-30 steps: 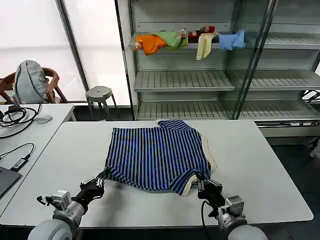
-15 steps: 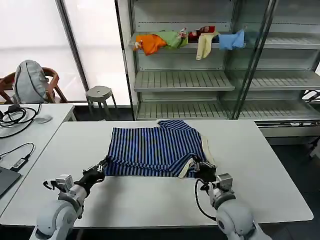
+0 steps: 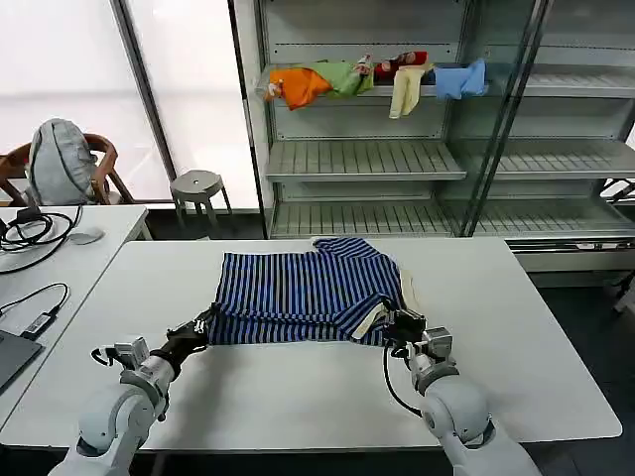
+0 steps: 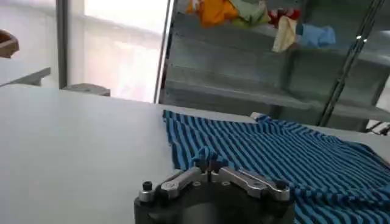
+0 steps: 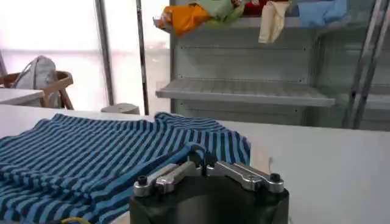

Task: Fold and organize the clothes.

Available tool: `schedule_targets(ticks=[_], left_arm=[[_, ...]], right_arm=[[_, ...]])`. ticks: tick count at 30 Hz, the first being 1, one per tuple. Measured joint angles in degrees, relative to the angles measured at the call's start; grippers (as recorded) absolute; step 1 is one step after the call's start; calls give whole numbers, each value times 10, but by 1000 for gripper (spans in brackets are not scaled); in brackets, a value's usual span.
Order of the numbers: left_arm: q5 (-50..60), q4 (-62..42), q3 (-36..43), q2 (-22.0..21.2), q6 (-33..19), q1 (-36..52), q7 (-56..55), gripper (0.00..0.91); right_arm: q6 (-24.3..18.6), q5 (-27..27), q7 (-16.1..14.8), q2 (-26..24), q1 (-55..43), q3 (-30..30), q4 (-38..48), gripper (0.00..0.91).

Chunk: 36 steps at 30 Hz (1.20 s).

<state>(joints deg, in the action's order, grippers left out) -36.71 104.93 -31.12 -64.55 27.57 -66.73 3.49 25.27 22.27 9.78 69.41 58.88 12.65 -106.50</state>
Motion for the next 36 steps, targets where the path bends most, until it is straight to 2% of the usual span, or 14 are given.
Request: schedule_targets(ticks=[16, 17, 18, 29, 36], left_arm=[[5, -27, 11, 5, -5, 19, 4, 20], [6, -29, 12, 4, -5, 20, 4, 30], [6, -30, 12, 4, -5, 20, 5, 907], [19, -40, 4, 10, -14, 23, 7, 907], [12, -22, -9, 24, -24, 12, 2, 907]], right_arm=[[-3, -16, -19, 5, -36, -9, 40, 0], [-2, -17, -20, 5, -38, -9, 43, 222], [0, -19, -21, 6, -41, -9, 45, 907], [24, -28, -17, 14, -66, 0, 73, 907], [41, -23, -15, 1, -51, 17, 47, 907]])
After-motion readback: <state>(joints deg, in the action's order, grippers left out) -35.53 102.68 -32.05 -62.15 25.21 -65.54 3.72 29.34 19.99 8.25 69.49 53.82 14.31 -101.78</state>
